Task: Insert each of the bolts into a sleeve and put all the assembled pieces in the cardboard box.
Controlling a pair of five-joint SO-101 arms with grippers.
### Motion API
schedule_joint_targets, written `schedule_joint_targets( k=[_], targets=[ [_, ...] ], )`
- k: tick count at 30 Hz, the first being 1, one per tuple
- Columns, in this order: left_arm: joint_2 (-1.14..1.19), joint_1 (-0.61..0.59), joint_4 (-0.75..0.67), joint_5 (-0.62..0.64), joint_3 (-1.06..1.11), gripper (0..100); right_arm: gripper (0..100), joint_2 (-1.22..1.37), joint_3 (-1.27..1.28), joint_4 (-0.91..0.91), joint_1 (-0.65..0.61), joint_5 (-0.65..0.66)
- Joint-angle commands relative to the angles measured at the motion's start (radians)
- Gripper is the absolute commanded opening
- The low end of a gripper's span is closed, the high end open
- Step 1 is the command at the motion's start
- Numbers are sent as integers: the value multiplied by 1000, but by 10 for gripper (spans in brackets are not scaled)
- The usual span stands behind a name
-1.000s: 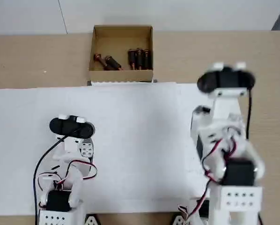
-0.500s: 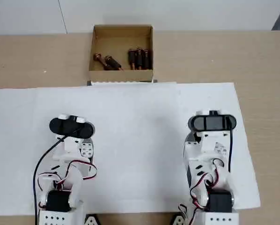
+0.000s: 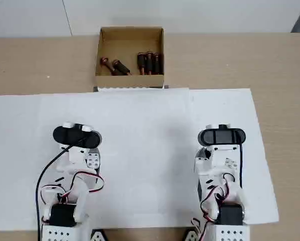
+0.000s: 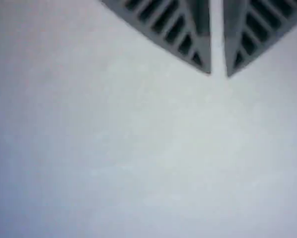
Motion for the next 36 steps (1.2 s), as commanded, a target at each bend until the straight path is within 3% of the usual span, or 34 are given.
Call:
schedule_joint_targets(
  k=[1, 18, 36],
  targets=[
    [-9, 2, -3, -3, -4, 6, 3, -15, -5, -28, 8, -6],
    [-9, 2, -3, -3, -4, 6, 3, -15, 40, -27, 143, -9],
    [-9, 2, -3, -3, -4, 6, 3, -15, 40, -27, 143, -9]
  ],
)
